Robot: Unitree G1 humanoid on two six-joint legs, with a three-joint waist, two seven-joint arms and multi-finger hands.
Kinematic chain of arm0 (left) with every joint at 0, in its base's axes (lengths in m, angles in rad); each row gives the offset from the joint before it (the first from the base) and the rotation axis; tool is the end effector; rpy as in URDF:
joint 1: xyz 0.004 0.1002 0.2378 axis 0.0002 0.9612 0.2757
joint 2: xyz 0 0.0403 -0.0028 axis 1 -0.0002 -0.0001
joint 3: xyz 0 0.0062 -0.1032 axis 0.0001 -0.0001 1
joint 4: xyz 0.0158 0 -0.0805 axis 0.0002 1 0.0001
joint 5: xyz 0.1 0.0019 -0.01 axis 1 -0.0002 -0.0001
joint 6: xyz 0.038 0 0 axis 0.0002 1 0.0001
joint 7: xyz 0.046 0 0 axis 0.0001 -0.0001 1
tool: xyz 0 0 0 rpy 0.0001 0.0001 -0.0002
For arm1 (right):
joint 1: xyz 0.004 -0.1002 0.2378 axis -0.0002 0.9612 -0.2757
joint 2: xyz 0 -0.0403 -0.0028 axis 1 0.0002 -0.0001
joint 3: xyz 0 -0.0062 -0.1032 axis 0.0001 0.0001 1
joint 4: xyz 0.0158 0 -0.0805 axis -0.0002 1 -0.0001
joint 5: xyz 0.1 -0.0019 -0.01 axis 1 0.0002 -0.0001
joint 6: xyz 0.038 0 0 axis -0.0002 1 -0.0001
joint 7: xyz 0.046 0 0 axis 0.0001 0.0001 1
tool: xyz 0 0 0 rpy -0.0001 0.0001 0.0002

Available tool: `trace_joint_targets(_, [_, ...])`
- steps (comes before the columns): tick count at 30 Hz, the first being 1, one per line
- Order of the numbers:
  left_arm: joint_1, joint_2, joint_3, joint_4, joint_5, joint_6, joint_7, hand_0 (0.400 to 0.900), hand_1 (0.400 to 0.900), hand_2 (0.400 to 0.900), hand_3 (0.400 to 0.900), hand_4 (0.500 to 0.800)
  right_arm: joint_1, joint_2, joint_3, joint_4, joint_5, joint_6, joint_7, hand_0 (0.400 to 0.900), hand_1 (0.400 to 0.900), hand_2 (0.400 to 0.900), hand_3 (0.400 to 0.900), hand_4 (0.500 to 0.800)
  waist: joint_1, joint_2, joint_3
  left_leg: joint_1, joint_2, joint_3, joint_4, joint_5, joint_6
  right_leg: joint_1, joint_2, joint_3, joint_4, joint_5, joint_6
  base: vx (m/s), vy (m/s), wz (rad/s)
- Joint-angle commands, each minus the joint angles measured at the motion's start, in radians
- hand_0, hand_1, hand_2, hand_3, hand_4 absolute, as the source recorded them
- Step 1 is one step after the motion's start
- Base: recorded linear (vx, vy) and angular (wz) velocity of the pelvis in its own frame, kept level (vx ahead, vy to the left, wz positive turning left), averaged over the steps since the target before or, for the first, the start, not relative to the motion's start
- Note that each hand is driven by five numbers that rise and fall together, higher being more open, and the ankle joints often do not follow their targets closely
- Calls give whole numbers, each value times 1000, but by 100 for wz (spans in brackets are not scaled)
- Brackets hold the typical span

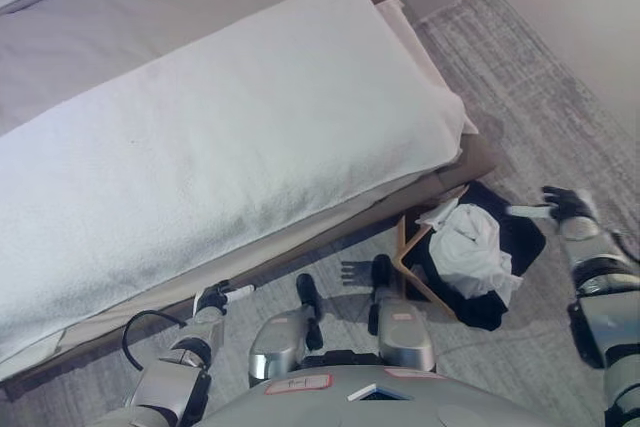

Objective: Put the clothes on the bed into the basket.

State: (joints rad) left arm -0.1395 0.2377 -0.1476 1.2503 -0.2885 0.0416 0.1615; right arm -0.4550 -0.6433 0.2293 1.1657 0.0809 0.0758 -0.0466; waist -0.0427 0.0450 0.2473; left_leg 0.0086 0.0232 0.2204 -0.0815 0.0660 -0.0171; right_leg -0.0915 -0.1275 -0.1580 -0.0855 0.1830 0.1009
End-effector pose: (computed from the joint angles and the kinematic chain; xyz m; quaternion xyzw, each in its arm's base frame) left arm 0.1177 0.2208 -0.1054 0.0693 0.5367 0.1475 0.8279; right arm 0.2253 -0.3288 0.0087 -0.2986 0.3705 -0.1475 0.8671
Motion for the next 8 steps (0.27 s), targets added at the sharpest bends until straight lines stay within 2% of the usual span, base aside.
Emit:
trace_joint_targets(1, [2,48,-2,61,73,-9,-28,900,900,900,900,800,16,63,86,20,-16,-37,19,900,900,900,900,800,41,-30,-78,-31,49,-98,27,-7,-60,16,-27,44,112,-117,29,57,-12,18])
trace_joint_targets(2, [3,48,-2,61,73,-9,-28,900,900,900,900,800,16,64,86,20,-16,-37,18,900,900,900,900,800,40,-31,-77,-30,49,-99,27,-7,-60,17,-27,43,112,-117,29,48,-13,14])
trace_joint_targets(4, [2,41,-16,81,119,-1,-32,900,900,900,900,800,36,162,131,51,-74,-33,24,900,900,900,900,800,56,-39,-100,-15,47,-111,22,-9,-59,41,-25,28,101,-119,28,52,-1,18])
trace_joint_targets(5, [2,41,-16,81,119,-1,-32,900,900,900,900,800,36,163,131,52,-74,-34,23,900,900,900,900,800,55,-39,-100,-15,47,-112,21,-9,-59,42,-25,27,101,-119,28,38,3,19])
trace_joint_targets(7, [1,37,-28,99,171,9,-23,900,900,900,900,800,64,252,164,79,-115,-29,31,900,900,900,900,800,72,-49,-126,-6,47,-125,15,-8,-59,58,-24,12,92,-119,28,44,-4,22])
trace_joint_targets(8, [1,37,-28,99,171,9,-23,900,900,900,900,800,64,252,164,80,-115,-29,30,900,900,900,900,800,71,-50,-126,-6,47,-125,15,-8,-59,58,-24,11,92,-119,28,30,-2,14])
